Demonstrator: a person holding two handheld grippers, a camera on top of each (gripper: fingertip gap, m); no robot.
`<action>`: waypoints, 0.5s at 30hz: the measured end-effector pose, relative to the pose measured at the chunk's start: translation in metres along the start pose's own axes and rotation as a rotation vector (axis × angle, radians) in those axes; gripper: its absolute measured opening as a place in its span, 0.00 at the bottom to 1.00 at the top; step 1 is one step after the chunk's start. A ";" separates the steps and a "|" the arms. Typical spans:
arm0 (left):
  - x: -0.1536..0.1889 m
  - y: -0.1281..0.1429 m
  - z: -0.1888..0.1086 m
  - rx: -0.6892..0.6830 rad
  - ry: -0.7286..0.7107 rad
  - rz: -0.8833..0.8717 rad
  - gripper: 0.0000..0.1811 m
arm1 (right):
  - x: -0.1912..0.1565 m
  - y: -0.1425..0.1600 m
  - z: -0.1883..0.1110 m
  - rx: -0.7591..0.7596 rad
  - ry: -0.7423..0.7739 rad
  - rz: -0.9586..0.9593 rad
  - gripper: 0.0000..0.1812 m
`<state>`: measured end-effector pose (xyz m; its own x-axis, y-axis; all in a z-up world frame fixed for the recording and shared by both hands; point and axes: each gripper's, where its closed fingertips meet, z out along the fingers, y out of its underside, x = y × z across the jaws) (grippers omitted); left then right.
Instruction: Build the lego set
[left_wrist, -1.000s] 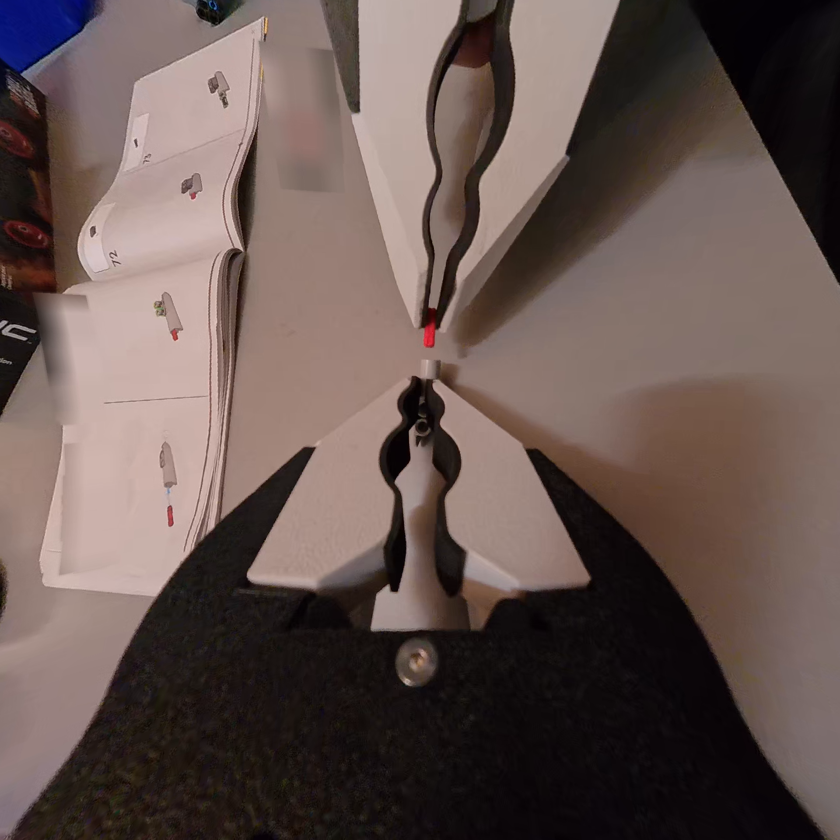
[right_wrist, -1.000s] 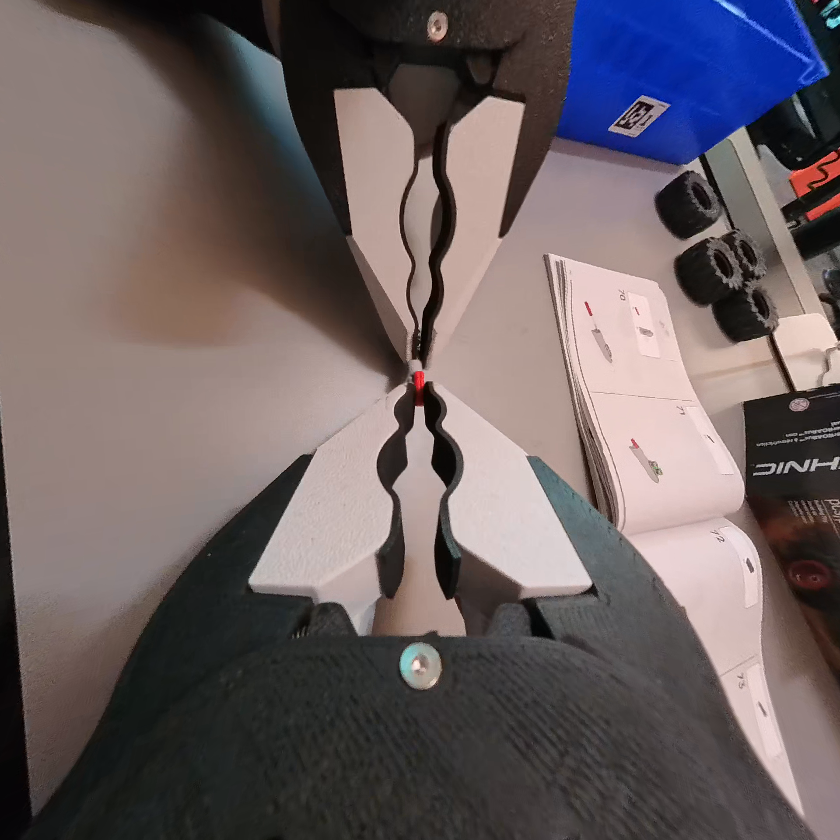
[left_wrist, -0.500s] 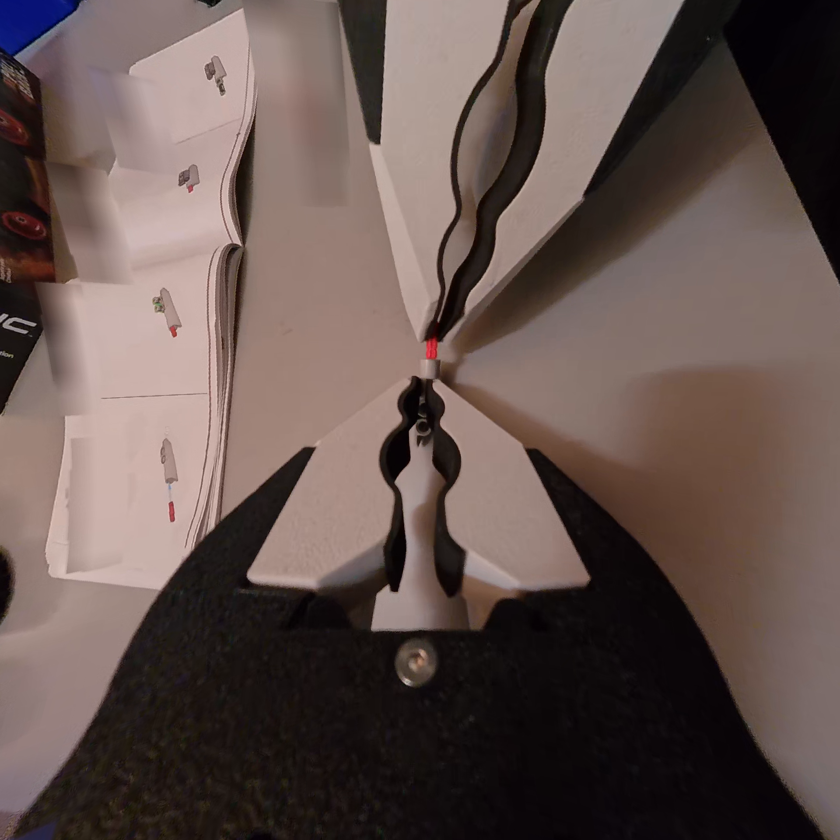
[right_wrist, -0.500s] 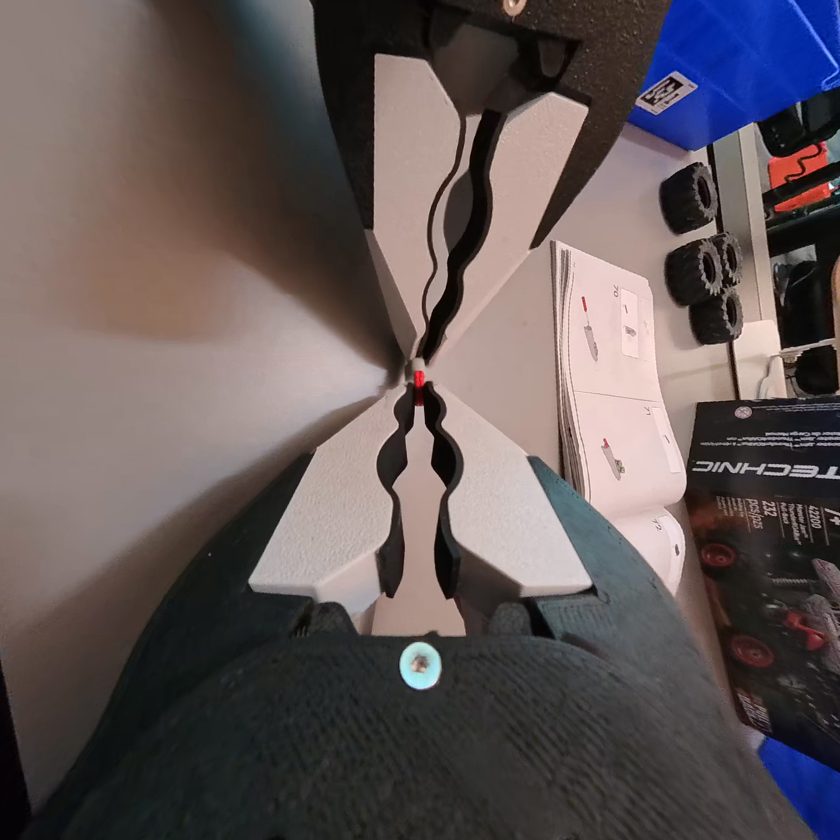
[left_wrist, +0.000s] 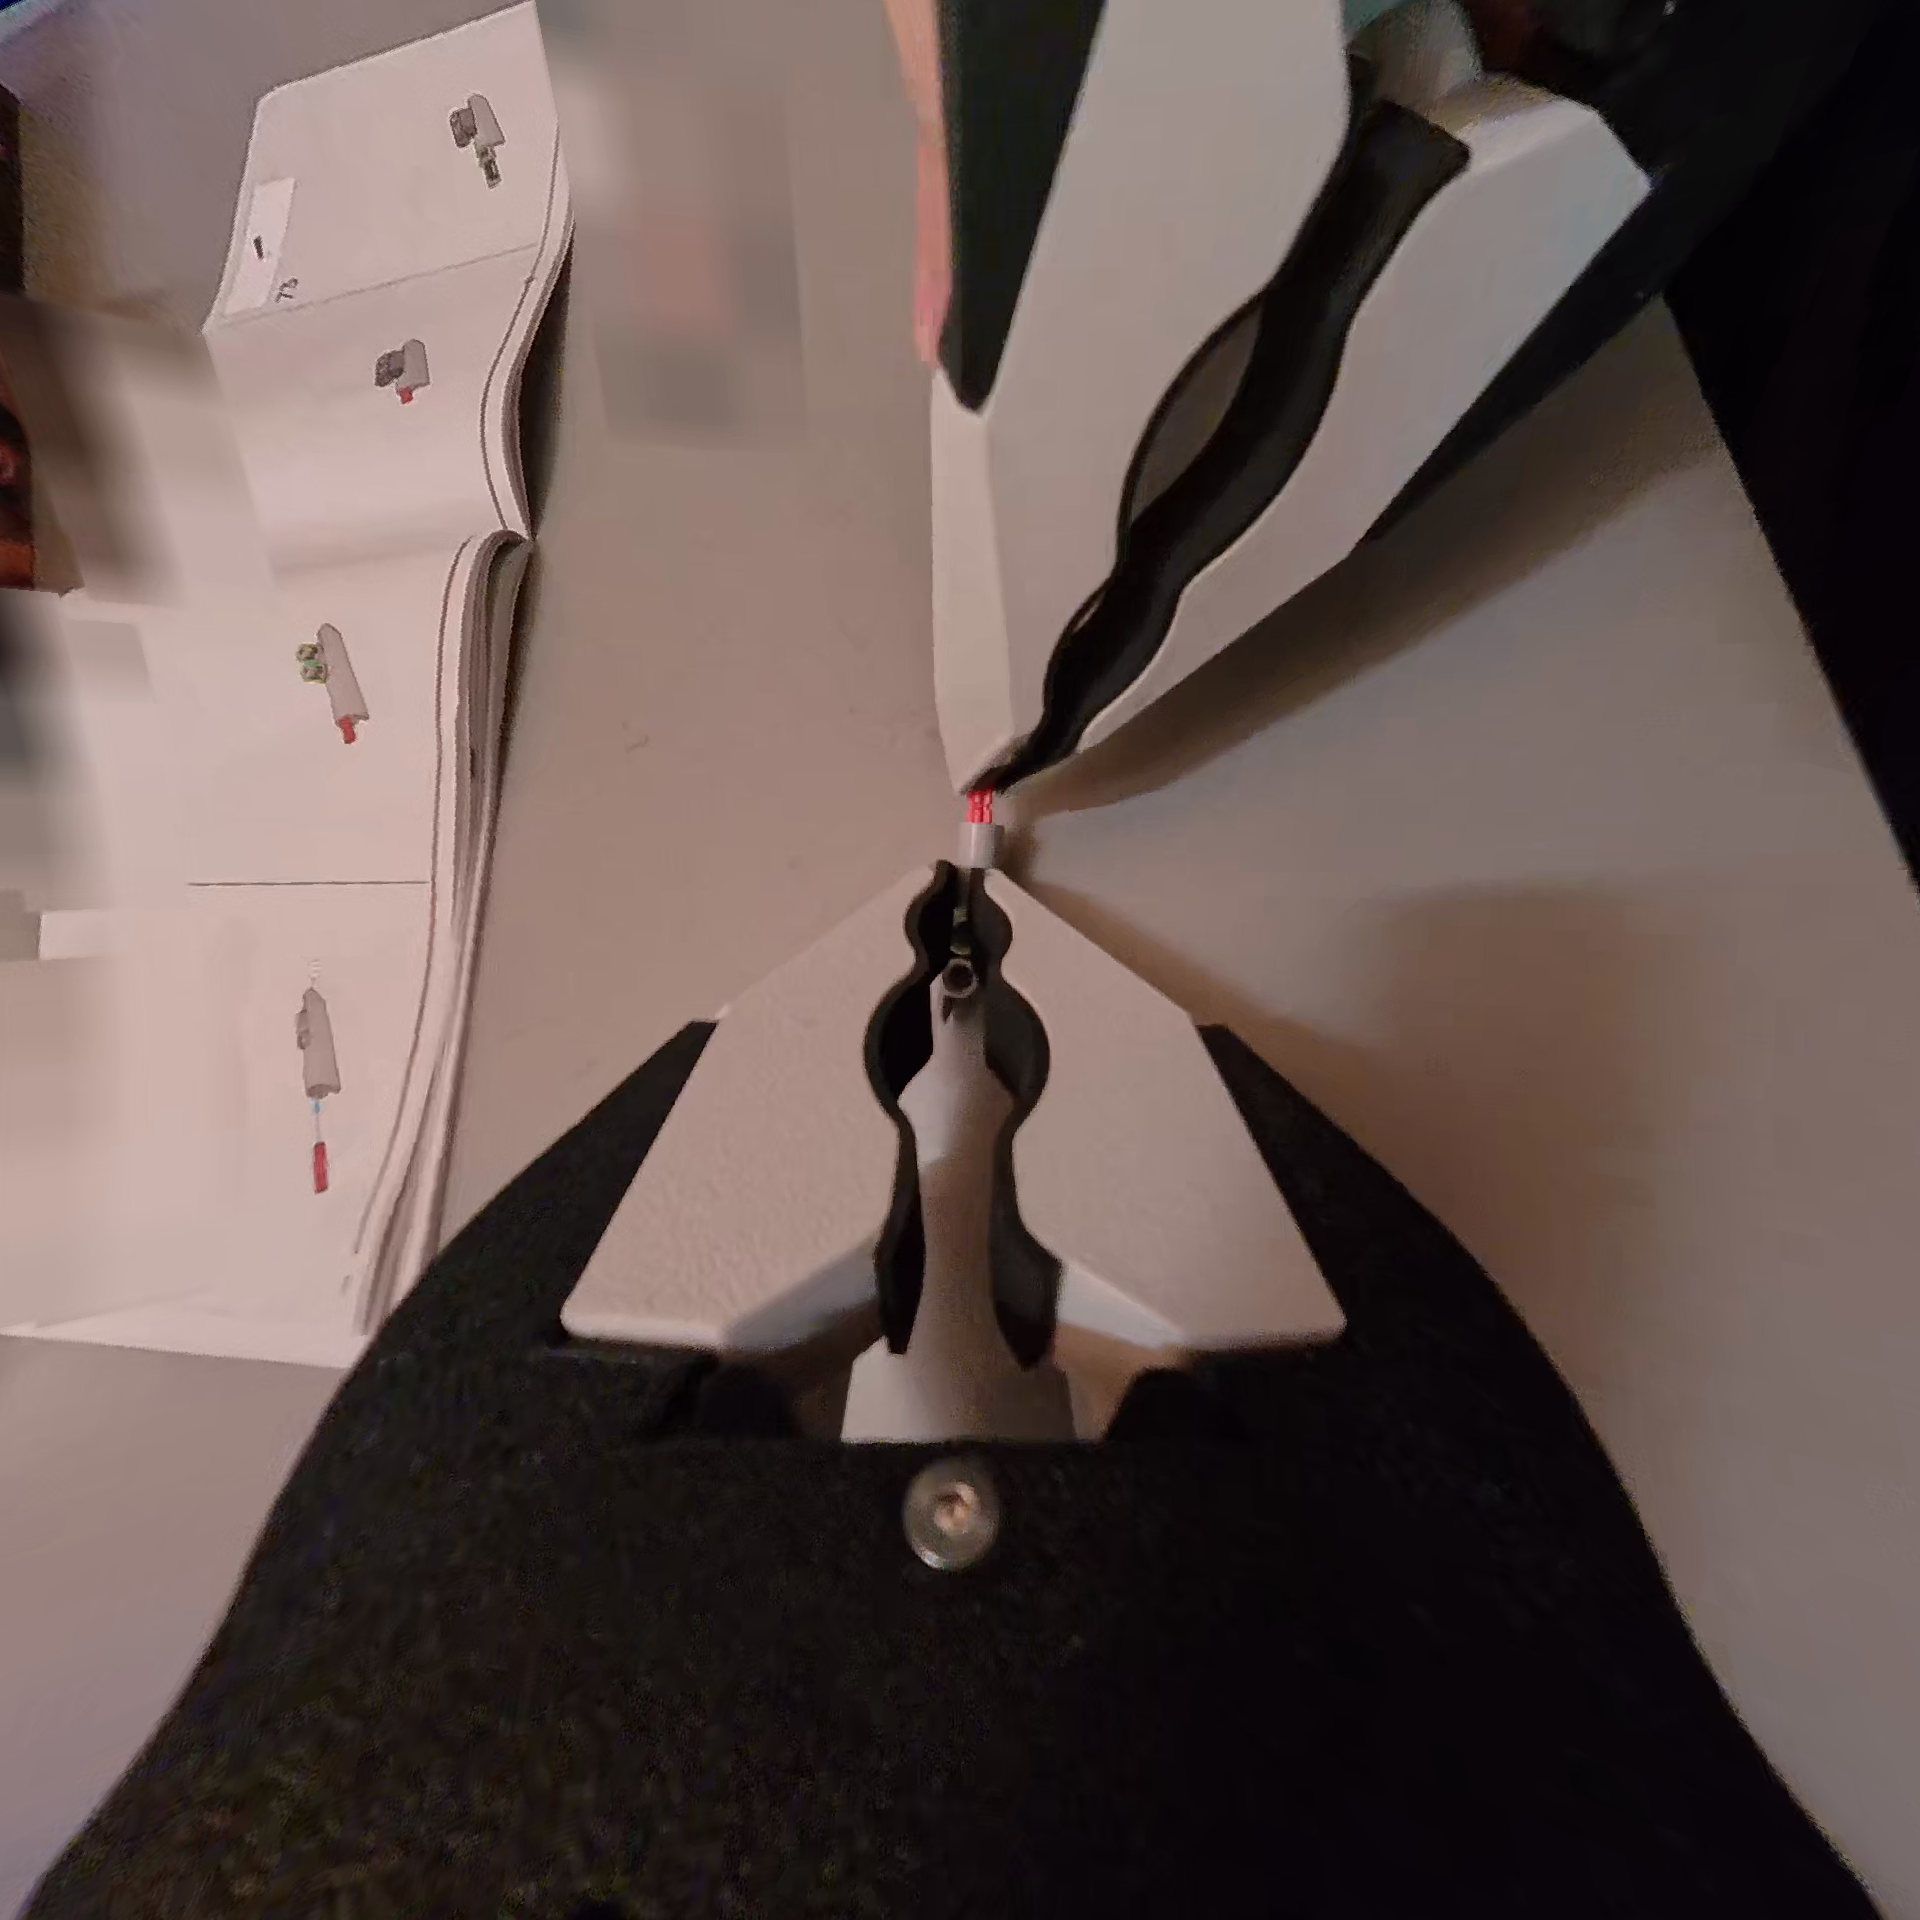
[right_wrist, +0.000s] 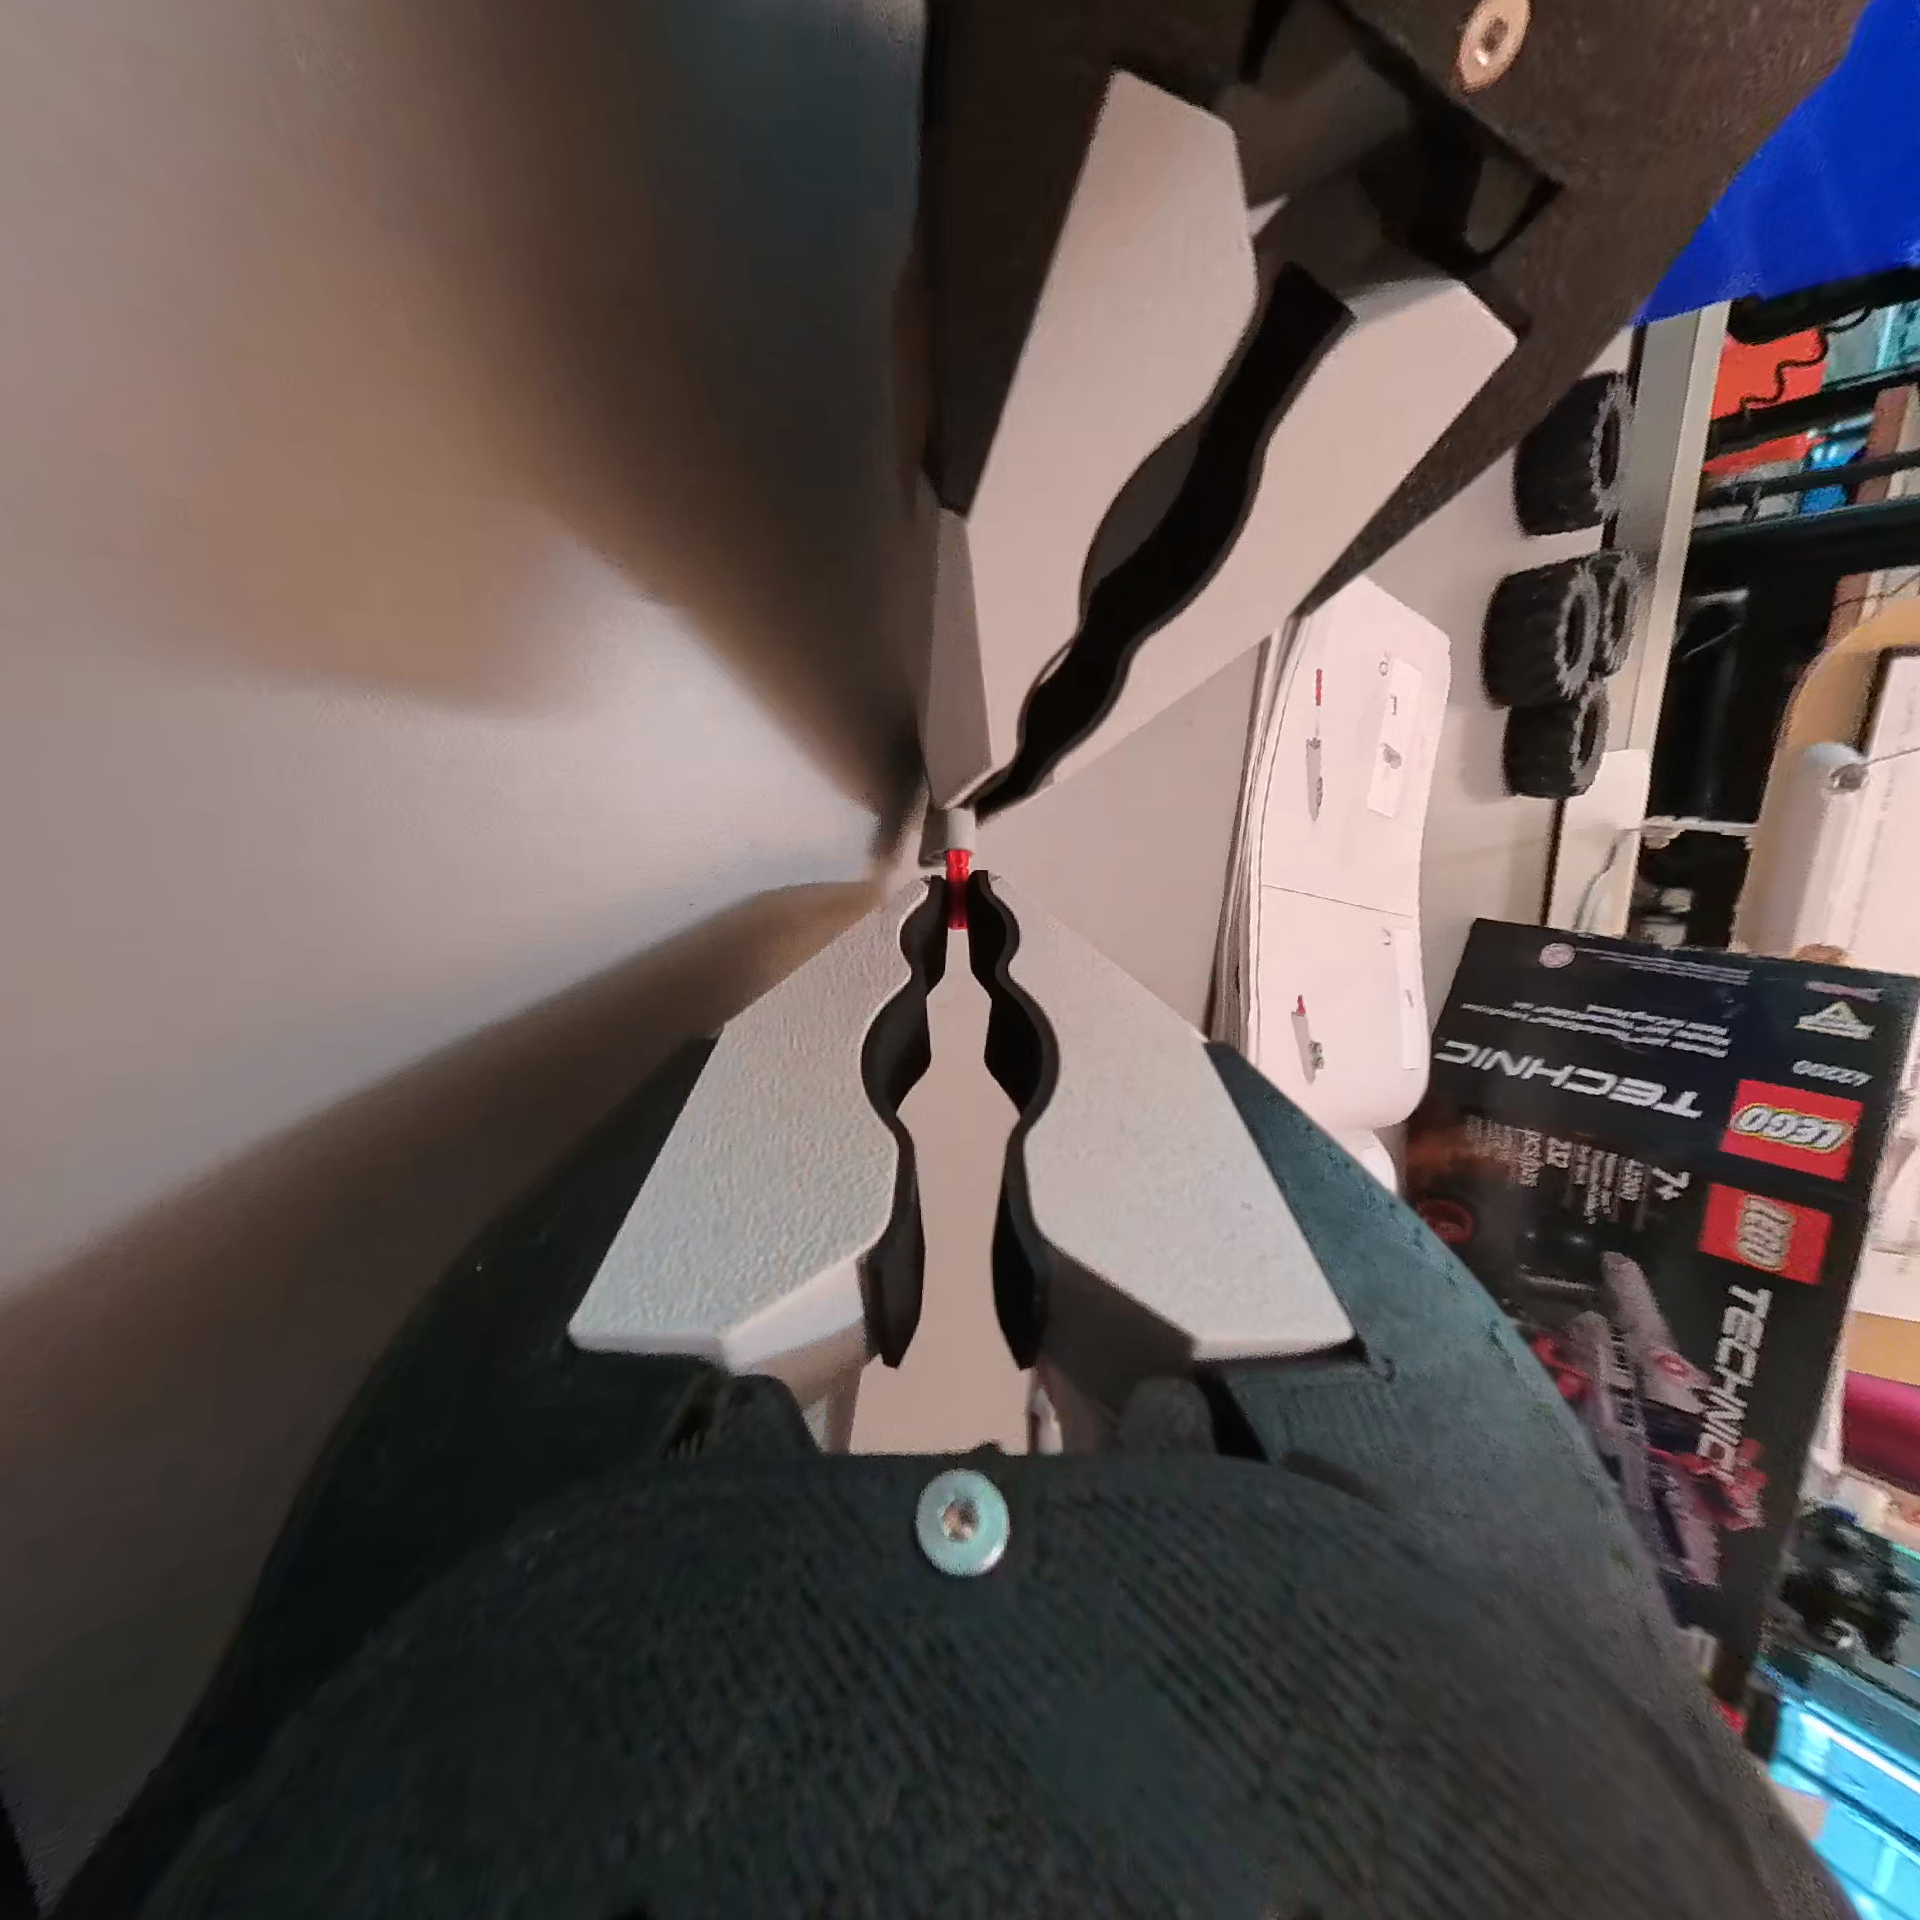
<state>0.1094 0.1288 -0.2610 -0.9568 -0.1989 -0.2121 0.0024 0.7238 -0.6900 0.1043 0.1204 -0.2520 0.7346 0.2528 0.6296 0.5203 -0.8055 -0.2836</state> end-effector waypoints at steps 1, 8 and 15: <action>0.001 0.000 0.000 0.016 0.023 -0.027 0.00 | 0.000 -0.001 0.000 -0.007 0.006 -0.019 0.02; 0.001 0.000 -0.001 0.065 0.061 -0.028 0.00 | 0.000 -0.003 -0.001 0.044 -0.024 0.013 0.02; 0.000 0.001 0.002 0.003 -0.019 0.055 0.00 | -0.002 0.000 0.001 -0.002 -0.067 0.057 0.02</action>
<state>0.1098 0.1278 -0.2628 -0.9496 -0.1715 -0.2624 0.0555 0.7320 -0.6790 0.1032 0.1204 -0.2544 0.7906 0.2419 0.5626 0.4760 -0.8207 -0.3161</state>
